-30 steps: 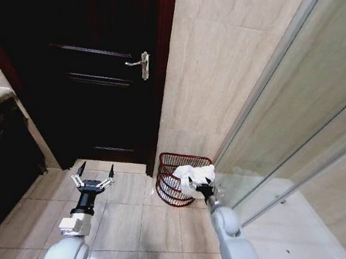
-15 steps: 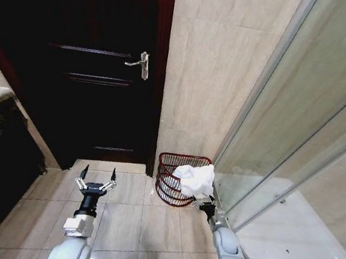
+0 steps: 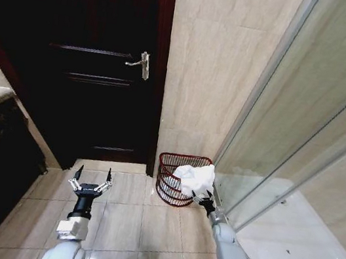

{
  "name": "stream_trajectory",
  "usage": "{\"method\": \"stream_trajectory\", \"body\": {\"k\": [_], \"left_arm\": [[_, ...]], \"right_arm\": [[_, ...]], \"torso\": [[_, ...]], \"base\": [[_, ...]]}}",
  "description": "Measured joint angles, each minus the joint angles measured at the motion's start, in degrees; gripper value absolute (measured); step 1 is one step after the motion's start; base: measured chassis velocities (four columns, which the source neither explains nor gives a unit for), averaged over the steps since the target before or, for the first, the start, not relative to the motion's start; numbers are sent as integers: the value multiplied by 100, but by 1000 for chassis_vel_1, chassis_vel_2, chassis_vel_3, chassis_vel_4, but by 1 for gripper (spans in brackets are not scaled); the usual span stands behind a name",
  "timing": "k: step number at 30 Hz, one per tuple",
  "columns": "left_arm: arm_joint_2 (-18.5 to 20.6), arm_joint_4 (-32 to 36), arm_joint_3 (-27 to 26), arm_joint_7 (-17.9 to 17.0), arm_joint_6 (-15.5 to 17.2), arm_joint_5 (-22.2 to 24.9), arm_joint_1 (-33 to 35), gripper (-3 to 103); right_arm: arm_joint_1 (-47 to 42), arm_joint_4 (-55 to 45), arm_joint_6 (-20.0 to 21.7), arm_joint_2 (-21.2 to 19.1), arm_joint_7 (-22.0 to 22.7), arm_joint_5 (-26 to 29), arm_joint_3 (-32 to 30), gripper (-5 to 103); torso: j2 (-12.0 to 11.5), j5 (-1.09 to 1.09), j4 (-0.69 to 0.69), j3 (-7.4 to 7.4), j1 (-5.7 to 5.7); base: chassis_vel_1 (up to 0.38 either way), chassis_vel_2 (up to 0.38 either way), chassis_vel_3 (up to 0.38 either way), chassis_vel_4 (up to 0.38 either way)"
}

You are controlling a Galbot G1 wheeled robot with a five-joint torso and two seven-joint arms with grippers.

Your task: Discard the used towel into the hamper.

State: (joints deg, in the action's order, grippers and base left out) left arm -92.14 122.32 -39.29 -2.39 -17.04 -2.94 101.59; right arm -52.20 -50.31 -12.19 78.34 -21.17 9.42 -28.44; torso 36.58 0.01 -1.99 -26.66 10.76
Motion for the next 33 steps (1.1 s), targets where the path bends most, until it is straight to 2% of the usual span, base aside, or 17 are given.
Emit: {"method": "stream_trajectory", "body": {"k": [10, 13, 14, 17, 18, 21, 22, 23, 26, 29, 30, 33], "left_arm": [[0, 50, -6, -4, 23, -24, 27, 100], [0, 15, 0, -6, 23, -46, 16, 100], [0, 15, 0, -6, 23, -46, 16, 100], [0, 13, 19, -6, 13, -76, 3, 100], [0, 13, 19, -6, 13, -76, 3, 100], [0, 86, 16, -6, 14, -64, 10, 100], [0, 86, 16, -6, 14, -64, 10, 100], [0, 101, 7, -7, 15, -44, 12, 100], [0, 101, 2, -11, 15, -32, 12, 100], [-1, 59, 9, -15, -12, -23, 9, 100], [-1, 59, 9, -15, -12, -23, 9, 100], [0, 19, 20, -15, -72, -22, 4, 100]], "right_arm": [[243, 98, 119, -8, -72, 9, 67, 101], [220, 14, 189, -56, -161, 18, 79, 90], [220, 14, 189, -56, -161, 18, 79, 90], [215, 43, 191, -80, -170, 18, 90, 73], [215, 43, 191, -80, -170, 18, 90, 73], [173, -7, 193, -56, -158, 16, 90, 62], [173, -7, 193, -56, -158, 16, 90, 62], [137, -82, 211, -43, -142, 10, 87, 51], [80, -184, 225, -33, -88, -9, 80, 46], [-152, -535, 279, -48, 27, -56, 65, 30], [-152, -535, 279, -48, 27, -56, 65, 30], [-408, -936, 310, -117, 312, -111, 118, 20]], "torso": [[0, -1, 0, 0, 0], [0, -1, 1, 0, 0], [0, -1, 1, 0, 0], [0, -2, 1, 0, 0], [0, -2, 1, 0, 0], [0, 1, 1, 0, 0], [0, 1, 1, 0, 0], [0, -1, 1, 0, 0], [0, 0, 0, 0, 0], [0, -1, 0, 0, 0], [0, -1, 0, 0, 0], [0, 0, 2, 0, 0]], "base": [[0, 0, 0, 0], [0, 0, 0, 0], [0, 0, 0, 0], [0, 0, 0, 0], [0, 0, 0, 0], [0, 0, 0, 0], [0, 0, 0, 0], [0, 0, 0, 0], [0, 0, 0, 0], [0, 0, 0, 0], [0, 0, 0, 0], [0, 0, 0, 0]]}}
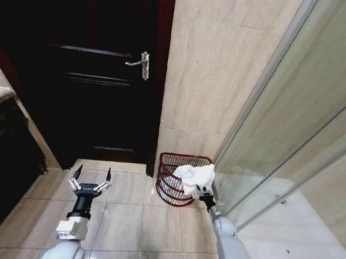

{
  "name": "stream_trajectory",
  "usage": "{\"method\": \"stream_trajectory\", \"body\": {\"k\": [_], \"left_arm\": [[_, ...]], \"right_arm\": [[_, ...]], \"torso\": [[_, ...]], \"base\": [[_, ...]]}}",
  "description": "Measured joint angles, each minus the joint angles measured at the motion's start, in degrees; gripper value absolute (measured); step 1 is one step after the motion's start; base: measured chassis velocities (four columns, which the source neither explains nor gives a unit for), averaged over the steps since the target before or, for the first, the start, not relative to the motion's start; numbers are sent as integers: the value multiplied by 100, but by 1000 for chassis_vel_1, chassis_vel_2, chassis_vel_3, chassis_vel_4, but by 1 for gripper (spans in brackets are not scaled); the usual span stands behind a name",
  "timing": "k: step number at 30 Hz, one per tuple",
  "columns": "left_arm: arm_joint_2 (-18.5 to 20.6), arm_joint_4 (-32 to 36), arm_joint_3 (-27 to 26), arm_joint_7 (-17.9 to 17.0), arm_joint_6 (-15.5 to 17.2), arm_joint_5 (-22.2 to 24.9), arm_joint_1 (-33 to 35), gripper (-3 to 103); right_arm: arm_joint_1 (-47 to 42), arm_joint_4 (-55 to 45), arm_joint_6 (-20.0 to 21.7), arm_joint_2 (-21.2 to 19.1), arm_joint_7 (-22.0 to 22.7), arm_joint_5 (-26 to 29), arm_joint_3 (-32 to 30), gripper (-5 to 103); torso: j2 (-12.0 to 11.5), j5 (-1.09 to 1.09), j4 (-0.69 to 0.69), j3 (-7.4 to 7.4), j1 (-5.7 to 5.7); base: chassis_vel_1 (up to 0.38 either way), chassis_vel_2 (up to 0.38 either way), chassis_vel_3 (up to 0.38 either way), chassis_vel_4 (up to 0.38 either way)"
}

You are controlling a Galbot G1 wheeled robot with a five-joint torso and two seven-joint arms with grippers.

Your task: Discard the used towel into the hamper.

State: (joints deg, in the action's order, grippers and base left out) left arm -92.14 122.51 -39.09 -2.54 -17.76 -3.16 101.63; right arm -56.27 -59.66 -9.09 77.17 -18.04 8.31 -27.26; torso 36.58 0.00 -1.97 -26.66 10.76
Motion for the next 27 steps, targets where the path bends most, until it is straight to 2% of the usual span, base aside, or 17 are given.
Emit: {"method": "stream_trajectory", "body": {"k": [1, 2, 3, 5, 13, 27], "left_arm": [[0, 0, 0, 0, 0, 0, 0, 100], [0, -12, 3, 0, -32, 2, 3, 100], [0, -26, 4, 0, -63, 2, 8, 100], [0, -33, 4, 0, -94, 2, 19, 100], [0, 62, -45, 0, -147, 103, 75, 100], [0, -56, -140, 12, -297, 325, 85, 100]], "right_arm": [[0, 0, 0, 0, 0, 0, 0, 20], [-93, -194, 11, -9, 142, 4, 11, 9], [-147, -334, 18, -7, 247, 14, 16, 4], [-175, -449, 19, 0, 334, 23, 26, 1], [-6, -1070, 136, -8, 731, 18, 150, 0], [777, -2140, 502, -451, 1098, 141, 779, 0]], "torso": [[0, 0, 0, 0, 0], [0, -1, 0, 0, 0], [0, -1, 0, 0, 0], [0, -1, 0, 0, 0], [0, -1, -2, 0, 0], [0, 0, 0, 0, 0]], "base": [[0, 0, 0, 0], [0, 0, 0, 0], [0, 0, 0, 0], [0, 0, 0, 0], [0, 0, 0, 0], [0, 0, 0, 0]]}}
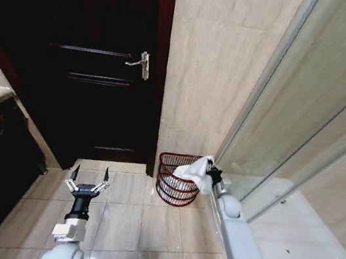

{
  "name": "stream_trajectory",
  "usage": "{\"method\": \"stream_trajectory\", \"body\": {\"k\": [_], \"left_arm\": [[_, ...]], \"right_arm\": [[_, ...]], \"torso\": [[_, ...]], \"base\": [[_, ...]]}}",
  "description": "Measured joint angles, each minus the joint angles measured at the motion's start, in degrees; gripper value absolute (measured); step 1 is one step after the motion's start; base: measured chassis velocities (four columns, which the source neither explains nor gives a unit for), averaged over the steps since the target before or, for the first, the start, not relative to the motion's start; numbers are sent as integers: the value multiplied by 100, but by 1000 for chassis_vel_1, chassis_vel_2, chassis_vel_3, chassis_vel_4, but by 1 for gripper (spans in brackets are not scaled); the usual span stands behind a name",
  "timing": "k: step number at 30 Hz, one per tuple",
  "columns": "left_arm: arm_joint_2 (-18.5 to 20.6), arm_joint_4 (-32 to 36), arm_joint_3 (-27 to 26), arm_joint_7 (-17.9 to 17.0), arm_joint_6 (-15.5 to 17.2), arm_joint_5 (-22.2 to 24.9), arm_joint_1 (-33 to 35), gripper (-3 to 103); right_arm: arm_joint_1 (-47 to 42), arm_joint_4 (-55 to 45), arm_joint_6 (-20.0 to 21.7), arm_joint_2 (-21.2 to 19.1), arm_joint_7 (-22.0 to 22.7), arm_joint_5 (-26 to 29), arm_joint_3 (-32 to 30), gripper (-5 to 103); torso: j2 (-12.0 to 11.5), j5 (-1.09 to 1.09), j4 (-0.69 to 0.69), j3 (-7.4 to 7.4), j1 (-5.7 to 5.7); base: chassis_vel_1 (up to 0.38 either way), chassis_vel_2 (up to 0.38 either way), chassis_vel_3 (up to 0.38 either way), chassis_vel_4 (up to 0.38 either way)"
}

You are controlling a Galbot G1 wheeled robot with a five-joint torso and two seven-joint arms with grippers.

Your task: Discard the used towel into the hamper.

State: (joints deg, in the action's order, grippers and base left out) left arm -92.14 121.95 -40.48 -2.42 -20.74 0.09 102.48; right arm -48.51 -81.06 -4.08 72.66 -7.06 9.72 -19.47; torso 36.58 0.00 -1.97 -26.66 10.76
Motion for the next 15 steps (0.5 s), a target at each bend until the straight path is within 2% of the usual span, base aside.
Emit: {"method": "stream_trajectory", "body": {"k": [7, 15], "left_arm": [[0, 71, -134, 6, -35, 203, 61, 100], [0, -16, -223, 9, -200, 352, 118, 100]], "right_arm": [[863, 97, 33, 64, 258, 143, 454, 0], [1899, 495, -125, 120, 386, 653, 1052, 0]], "torso": [[0, 0, -2, 0, 0], [0, 0, -1, 0, 0]], "base": [[0, 0, 0, 0], [0, 0, 0, 0]]}}
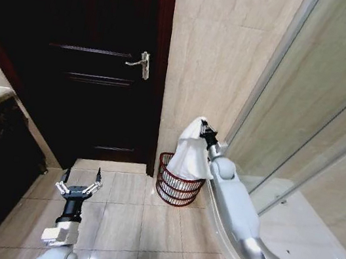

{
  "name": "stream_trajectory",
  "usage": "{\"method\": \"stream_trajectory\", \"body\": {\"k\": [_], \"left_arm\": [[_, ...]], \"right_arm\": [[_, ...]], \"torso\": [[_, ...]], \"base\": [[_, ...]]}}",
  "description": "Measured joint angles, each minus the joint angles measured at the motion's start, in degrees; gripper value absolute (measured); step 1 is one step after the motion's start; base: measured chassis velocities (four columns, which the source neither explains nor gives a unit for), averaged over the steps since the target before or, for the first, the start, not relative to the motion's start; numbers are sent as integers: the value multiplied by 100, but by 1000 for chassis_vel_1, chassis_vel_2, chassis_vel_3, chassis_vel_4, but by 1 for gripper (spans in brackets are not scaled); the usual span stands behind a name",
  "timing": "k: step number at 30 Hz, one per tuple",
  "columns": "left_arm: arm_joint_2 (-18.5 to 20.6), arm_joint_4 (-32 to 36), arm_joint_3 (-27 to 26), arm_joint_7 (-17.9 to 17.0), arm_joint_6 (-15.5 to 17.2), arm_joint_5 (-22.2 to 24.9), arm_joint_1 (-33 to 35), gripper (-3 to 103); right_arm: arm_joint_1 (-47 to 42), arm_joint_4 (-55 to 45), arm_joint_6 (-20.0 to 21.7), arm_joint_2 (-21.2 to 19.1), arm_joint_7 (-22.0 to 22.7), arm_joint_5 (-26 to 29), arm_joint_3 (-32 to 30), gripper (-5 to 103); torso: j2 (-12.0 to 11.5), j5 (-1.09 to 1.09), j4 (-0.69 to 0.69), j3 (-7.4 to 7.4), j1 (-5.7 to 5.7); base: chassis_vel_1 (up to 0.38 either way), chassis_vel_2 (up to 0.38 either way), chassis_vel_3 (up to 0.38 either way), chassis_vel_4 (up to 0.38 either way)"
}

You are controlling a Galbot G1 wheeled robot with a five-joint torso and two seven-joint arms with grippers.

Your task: Discard the used towel into the hamper.

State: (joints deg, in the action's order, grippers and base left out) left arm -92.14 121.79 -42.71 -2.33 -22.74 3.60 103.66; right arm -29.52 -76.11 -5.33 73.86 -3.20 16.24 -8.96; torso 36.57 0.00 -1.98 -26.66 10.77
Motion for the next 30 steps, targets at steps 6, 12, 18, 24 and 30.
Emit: {"method": "stream_trajectory", "body": {"k": [6, 12, 18, 24, 30], "left_arm": [[0, -46, -53, 6, -31, 91, -5, 100], [0, -124, -77, 10, -71, 147, -25, 100], [0, -138, -118, 13, -82, 206, -45, 100], [0, -135, -130, 16, -100, 278, -34, 100], [0, -154, -187, 19, -151, 410, -6, 100]], "right_arm": [[546, 53, 18, 71, 88, 208, 126, 0], [1157, 121, 122, 247, 269, 568, 323, 0], [1267, 539, -15, 634, 236, 809, 370, 0], [815, 904, -50, 910, 141, 745, 133, 0], [280, 1679, -177, 991, 35, 22, -424, 0]], "torso": [[0, 0, 0, 0, 0], [0, -2, 1, 0, 0], [0, -2, -1, 1, 0], [0, -1, -2, 1, 0], [0, 0, 0, 0, -1]], "base": [[0, 0, 0, 0], [0, 0, 0, 0], [0, 0, 0, 0], [0, 0, 0, 0], [0, 0, 0, 0]]}}
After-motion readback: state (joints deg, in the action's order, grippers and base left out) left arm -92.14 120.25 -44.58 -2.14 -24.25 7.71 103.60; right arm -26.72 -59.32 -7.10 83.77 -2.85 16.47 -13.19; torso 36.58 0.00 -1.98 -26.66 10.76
